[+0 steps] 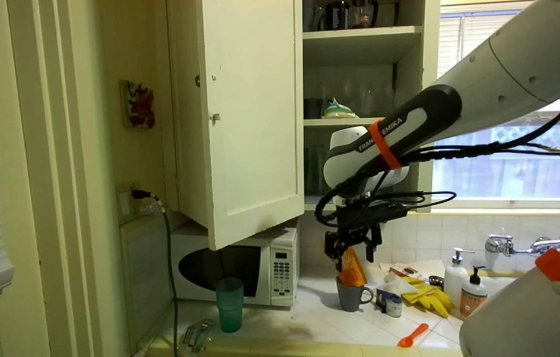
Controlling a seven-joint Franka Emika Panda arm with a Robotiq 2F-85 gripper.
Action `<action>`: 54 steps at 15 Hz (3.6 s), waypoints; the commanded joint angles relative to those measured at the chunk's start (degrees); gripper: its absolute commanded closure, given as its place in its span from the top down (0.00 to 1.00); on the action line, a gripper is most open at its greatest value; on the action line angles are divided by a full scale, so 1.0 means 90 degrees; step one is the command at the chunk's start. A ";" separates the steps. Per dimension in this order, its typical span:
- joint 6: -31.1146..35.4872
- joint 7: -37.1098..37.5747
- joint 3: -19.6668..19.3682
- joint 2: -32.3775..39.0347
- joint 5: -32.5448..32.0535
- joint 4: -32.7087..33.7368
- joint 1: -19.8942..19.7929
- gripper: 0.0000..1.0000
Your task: Put the orange sachet in the cabinet
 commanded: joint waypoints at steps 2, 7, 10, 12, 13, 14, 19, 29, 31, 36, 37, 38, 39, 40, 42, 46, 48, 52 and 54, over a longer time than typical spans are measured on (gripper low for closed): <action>0.1101 -0.0319 -0.0209 0.0362 -0.0915 -0.0219 -0.0308 1.00; 0.3029 -0.0609 -0.0545 0.0807 -0.1469 -0.0399 -0.0657 1.00; 0.3880 -0.0573 -0.0614 0.1195 -0.1430 -0.0402 -0.0877 1.00; 0.3542 -0.0631 -0.0546 0.1033 -0.1273 -0.0361 -0.0819 1.00; 0.3542 -0.0630 -0.0546 0.1046 -0.1270 -0.0355 -0.0818 1.00; 0.3542 -0.0629 -0.0536 0.1038 -0.1271 -0.0350 -0.0815 1.00; 0.3863 0.0075 -0.0167 0.1369 -0.2075 -0.0194 -0.1537 1.00; 0.6173 0.1026 0.0055 0.2676 -0.3198 0.0164 -0.2680 1.00; 0.6550 0.1093 0.0074 0.2932 -0.3198 0.0244 -0.2734 1.00; 0.7213 0.1368 0.0154 0.3427 -0.3212 0.0526 -0.2881 0.74; 0.7275 0.1355 0.0151 0.3494 -0.3202 0.0565 -0.2872 0.68; 0.7328 0.1356 0.0152 0.3552 -0.3187 0.0613 -0.2871 0.58; 0.7365 0.1355 0.0147 0.3617 -0.3174 0.0659 -0.2862 0.50; 0.7387 0.1353 0.0135 0.3667 -0.3158 0.0694 -0.2844 0.42; 0.7393 0.1354 0.0121 0.3741 -0.3127 0.0742 -0.2798 0.26; 0.7257 0.1489 0.0179 0.3534 -0.2993 0.0559 -0.2671 0.00; 0.7247 0.1585 0.0220 0.3389 -0.2982 0.0484 -0.2636 0.00; 0.7274 0.1745 0.0250 0.3154 -0.3064 0.0465 -0.2699 0.00; 0.7272 0.1764 0.0270 0.2940 -0.3095 0.0408 -0.2717 0.00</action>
